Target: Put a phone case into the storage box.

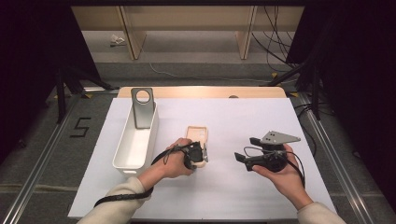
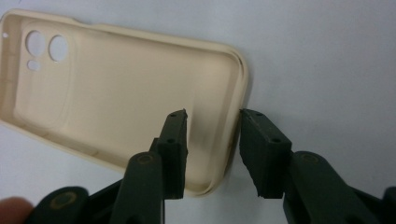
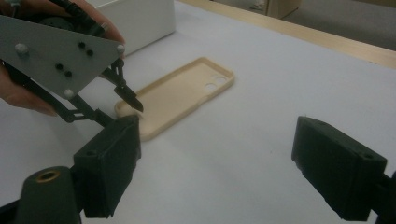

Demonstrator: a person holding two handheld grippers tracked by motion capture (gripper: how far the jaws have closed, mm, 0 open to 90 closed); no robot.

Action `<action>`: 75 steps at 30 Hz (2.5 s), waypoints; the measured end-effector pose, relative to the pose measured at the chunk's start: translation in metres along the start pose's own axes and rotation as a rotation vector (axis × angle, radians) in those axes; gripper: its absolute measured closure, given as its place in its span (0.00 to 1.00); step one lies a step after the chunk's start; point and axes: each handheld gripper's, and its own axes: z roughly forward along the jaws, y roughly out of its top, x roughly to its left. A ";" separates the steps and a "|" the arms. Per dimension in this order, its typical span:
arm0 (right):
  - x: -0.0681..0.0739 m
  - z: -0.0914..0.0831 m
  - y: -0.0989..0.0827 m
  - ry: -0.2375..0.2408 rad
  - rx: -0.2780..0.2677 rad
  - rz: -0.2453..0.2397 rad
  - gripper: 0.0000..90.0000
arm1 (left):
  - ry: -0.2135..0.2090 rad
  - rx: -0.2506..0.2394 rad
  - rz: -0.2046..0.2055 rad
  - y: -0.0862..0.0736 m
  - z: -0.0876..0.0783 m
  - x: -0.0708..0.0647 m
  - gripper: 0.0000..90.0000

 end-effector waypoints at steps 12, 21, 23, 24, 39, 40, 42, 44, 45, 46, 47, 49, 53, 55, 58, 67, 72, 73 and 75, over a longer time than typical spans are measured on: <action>0.000 0.000 0.000 0.000 0.001 0.000 0.19 | -0.032 0.017 0.029 0.002 0.000 -0.003 0.82; 0.000 0.000 0.000 0.001 0.001 0.001 0.19 | -0.021 0.026 0.068 0.004 0.000 -0.006 0.88; 0.000 0.000 0.000 0.000 0.000 0.001 0.19 | -0.022 0.027 0.065 0.004 0.000 -0.007 0.89; 0.000 0.000 0.000 0.000 0.000 0.001 0.19 | -0.012 0.023 0.079 0.004 0.000 -0.007 0.89; 0.000 0.000 0.000 0.001 0.000 0.000 0.18 | 0.018 0.007 0.103 0.002 0.000 -0.012 0.95; 0.000 0.000 0.000 0.000 0.000 0.000 0.18 | 0.017 0.007 0.102 0.001 0.000 -0.012 0.95; 0.000 0.000 0.000 0.000 0.001 0.001 0.18 | 0.008 0.007 0.089 0.001 0.000 -0.012 0.95; 0.000 0.000 0.000 0.000 0.001 0.001 0.18 | 0.005 0.004 0.087 0.001 -0.001 -0.012 0.95; 0.000 0.000 0.000 -0.001 0.000 0.000 0.18 | 0.005 0.002 0.086 0.001 -0.001 -0.012 0.96; 0.000 0.000 0.000 -0.001 0.001 0.000 0.19 | 0.006 -0.003 0.086 0.000 -0.001 -0.011 0.96; 0.000 0.000 0.000 -0.001 0.000 0.001 0.18 | 0.005 -0.009 0.081 -0.001 -0.001 -0.011 0.96; 0.000 0.000 0.000 -0.001 0.000 0.002 0.19 | 0.016 -0.021 0.078 -0.002 -0.002 -0.011 0.97; -0.001 0.000 0.000 -0.006 -0.001 0.003 0.18 | 0.053 -0.037 0.083 -0.005 -0.005 -0.013 0.97; -0.001 0.000 0.000 -0.007 0.000 0.005 0.18 | 0.057 -0.046 0.084 -0.005 -0.008 -0.015 0.97; 0.000 0.001 0.000 -0.009 0.002 0.006 0.19 | 0.076 -0.046 0.101 -0.005 -0.012 -0.018 0.98; 0.000 0.006 0.003 -0.017 0.001 0.018 0.19 | 0.103 -0.059 0.150 -0.009 -0.017 -0.032 0.97; 0.001 0.013 0.007 -0.017 -0.004 0.024 0.19 | 0.096 -0.071 0.148 -0.012 -0.020 -0.039 0.97; 0.001 0.014 0.008 -0.017 -0.004 0.027 0.19 | 0.098 -0.079 0.147 -0.013 -0.021 -0.041 0.98; 0.000 0.017 0.009 -0.018 -0.006 0.037 0.19 | 0.101 -0.083 0.154 -0.013 -0.023 -0.044 0.97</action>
